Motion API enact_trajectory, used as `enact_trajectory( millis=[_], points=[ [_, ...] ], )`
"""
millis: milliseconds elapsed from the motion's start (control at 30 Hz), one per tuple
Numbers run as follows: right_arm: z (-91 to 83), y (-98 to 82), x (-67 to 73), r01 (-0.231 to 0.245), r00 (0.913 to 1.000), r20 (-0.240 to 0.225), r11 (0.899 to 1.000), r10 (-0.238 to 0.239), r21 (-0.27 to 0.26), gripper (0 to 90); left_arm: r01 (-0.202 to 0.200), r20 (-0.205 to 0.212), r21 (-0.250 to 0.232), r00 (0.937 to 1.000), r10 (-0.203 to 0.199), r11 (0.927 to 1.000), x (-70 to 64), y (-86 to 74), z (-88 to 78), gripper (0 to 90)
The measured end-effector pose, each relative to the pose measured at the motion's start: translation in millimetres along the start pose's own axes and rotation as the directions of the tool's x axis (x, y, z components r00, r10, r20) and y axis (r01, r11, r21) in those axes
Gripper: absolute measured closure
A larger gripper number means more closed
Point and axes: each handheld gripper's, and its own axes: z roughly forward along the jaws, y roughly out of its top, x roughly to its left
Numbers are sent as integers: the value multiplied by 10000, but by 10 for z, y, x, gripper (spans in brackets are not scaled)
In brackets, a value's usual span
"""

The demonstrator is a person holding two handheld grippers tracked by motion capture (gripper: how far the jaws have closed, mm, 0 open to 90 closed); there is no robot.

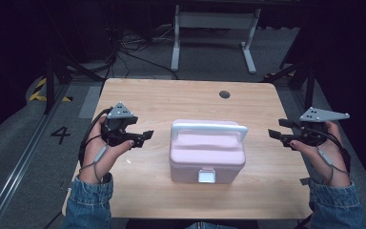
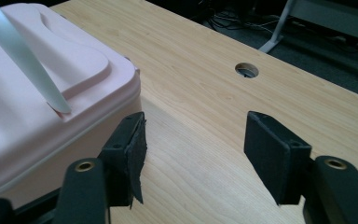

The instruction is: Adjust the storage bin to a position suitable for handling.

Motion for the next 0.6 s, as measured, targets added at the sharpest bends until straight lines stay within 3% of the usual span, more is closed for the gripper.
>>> enact_trajectory(
  millis=[100,167,200,233,333,400,433,500,600],
  points=[
    [8,-11,8,85,10000,52,10000,-85,5,401,51,-60,-141,10000,-52,9999,-34,32,-17,260],
    [11,-23,15,34,10000,46,9999,-35,97,432,-197,11,-121,9998,197,9997,-57,51,-24,268],
    [11,-28,14,11,10000,18,9999,-11,140,451,-331,142,109,9994,329,9994,-80,61,-27,281],
    [8,-34,14,-118,9997,-193,9996,123,271,493,-484,219,267,9986,478,9985,-103,73,-18,301],
    [8,-41,14,336,9969,-721,9986,-307,403,594,-636,609,160,9962,625,9978,-162,109,28,324],
    [13,-48,31,344,9952,-927,9990,-317,271,596,-638,711,124,9955,628,9979,-177,120,35,350],
    [15,-56,43,249,9943,-1043,9994,-224,230,595,-656,908,-198,9936,671,9976,-231,156,70,346],
    [14,-63,53,148,9935,-1131,9997,-127,181,580,-674,1087,-304,9916,703,9973,-254,173,86,340],
    [11,-71,64,165,9935,-1128,9998,-152,105,568,-674,1597,-535,9843,752,9963,-366,216,186,324]
  ],
)
